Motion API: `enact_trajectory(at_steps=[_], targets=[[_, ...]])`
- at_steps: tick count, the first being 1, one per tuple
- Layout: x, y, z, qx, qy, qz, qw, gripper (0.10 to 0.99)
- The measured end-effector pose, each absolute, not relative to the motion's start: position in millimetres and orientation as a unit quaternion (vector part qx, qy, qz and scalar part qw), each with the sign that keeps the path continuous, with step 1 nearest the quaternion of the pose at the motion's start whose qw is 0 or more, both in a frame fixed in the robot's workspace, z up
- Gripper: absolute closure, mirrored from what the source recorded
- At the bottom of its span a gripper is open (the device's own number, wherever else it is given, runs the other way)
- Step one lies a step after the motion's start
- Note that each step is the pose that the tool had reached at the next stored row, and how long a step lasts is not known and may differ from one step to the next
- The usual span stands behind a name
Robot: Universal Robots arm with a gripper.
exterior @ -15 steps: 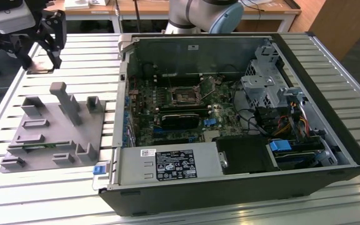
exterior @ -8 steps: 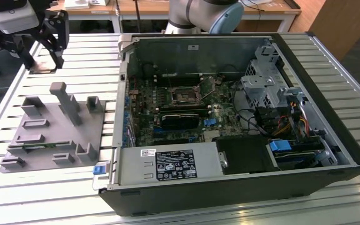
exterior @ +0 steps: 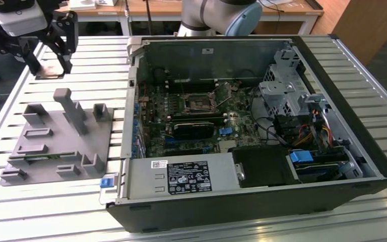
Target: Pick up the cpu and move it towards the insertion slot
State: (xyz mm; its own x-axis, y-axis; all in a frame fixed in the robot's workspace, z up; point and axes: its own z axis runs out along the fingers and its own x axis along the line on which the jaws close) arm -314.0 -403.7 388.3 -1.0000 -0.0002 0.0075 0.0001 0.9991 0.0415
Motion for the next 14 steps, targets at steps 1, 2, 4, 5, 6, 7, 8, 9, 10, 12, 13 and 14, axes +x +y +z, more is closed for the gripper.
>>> enact_trajectory(at_steps=[1, 2, 4, 5, 6, 7, 8, 9, 10, 12, 13, 14], targets=[[-313.3, -403.7, 388.2, 0.000, -1.000, -0.021, 0.004, 0.545], [-312.5, -403.7, 388.2, 0.000, -1.000, -0.021, 0.004, 0.545], [-311.3, -403.7, 388.2, 0.000, -1.000, -0.021, 0.004, 0.545], [-310.8, -403.7, 388.2, 0.000, -1.000, -0.021, 0.004, 0.545], [-310.2, -403.7, 388.3, 0.000, -1.000, -0.021, 0.004, 0.545], [-309.6, -403.7, 388.2, 0.000, -1.000, -0.021, 0.004, 0.545], [-309.0, -403.7, 388.2, 0.000, -1.000, -0.021, 0.004, 0.545], [-308.5, -403.7, 388.3, 0.000, -1.000, -0.021, 0.004, 0.545], [-307.9, -403.7, 388.2, 0.000, -1.000, -0.021, 0.004, 0.545], [-306.9, -403.7, 388.2, 0.000, -1.000, -0.021, 0.004, 0.545], [-306.4, -403.7, 388.3, 0.000, -1.000, -0.021, 0.004, 0.545], [-305.8, -403.7, 388.2, 0.000, -1.000, -0.021, 0.004, 0.545]])
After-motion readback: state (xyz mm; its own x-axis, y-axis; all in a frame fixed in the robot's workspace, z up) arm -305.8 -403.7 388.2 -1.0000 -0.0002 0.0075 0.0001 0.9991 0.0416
